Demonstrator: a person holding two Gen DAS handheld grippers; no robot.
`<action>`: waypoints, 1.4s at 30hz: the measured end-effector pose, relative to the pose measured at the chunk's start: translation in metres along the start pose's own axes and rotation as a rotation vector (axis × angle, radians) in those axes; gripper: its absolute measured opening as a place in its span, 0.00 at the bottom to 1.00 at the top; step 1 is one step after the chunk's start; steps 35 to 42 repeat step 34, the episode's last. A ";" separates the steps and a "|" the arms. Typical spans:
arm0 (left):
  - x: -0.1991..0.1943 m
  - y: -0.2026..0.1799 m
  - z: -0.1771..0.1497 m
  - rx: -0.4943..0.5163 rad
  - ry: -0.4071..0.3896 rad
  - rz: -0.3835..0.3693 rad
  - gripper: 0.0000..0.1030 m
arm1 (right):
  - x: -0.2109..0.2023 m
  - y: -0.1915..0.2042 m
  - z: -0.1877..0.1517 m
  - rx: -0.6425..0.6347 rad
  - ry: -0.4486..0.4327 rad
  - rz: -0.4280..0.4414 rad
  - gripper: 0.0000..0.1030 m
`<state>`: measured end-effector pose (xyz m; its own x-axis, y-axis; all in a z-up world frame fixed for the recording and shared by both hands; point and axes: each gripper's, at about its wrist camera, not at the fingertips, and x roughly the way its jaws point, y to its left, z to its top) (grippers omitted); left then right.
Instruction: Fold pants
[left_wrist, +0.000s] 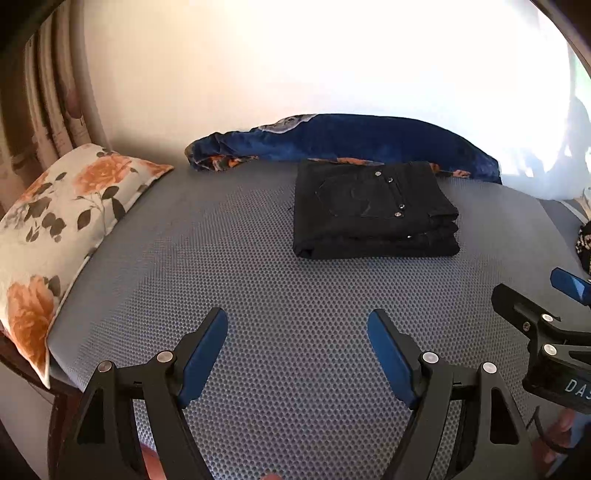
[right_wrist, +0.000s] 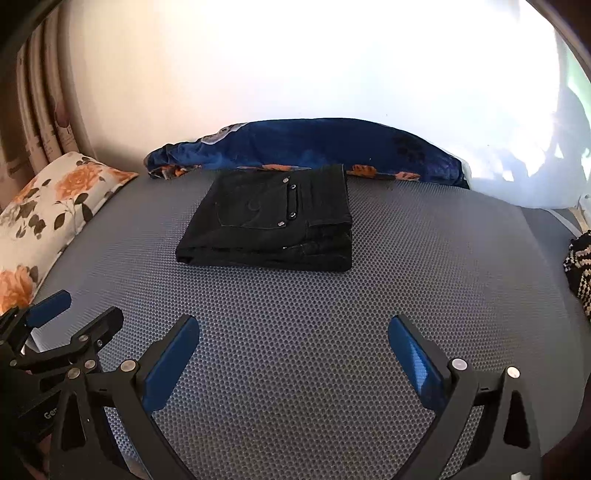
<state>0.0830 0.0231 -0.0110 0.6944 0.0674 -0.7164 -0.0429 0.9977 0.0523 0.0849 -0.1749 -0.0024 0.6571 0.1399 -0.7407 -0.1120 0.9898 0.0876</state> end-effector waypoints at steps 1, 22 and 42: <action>-0.001 0.000 0.000 0.000 -0.004 0.000 0.76 | -0.001 0.000 0.000 0.003 -0.001 0.001 0.98; 0.004 -0.007 -0.004 0.021 -0.001 0.023 0.76 | 0.009 -0.002 -0.005 0.020 0.046 0.021 0.98; 0.007 -0.006 -0.005 0.010 0.019 -0.004 0.76 | 0.012 -0.004 -0.009 0.032 0.066 0.029 0.98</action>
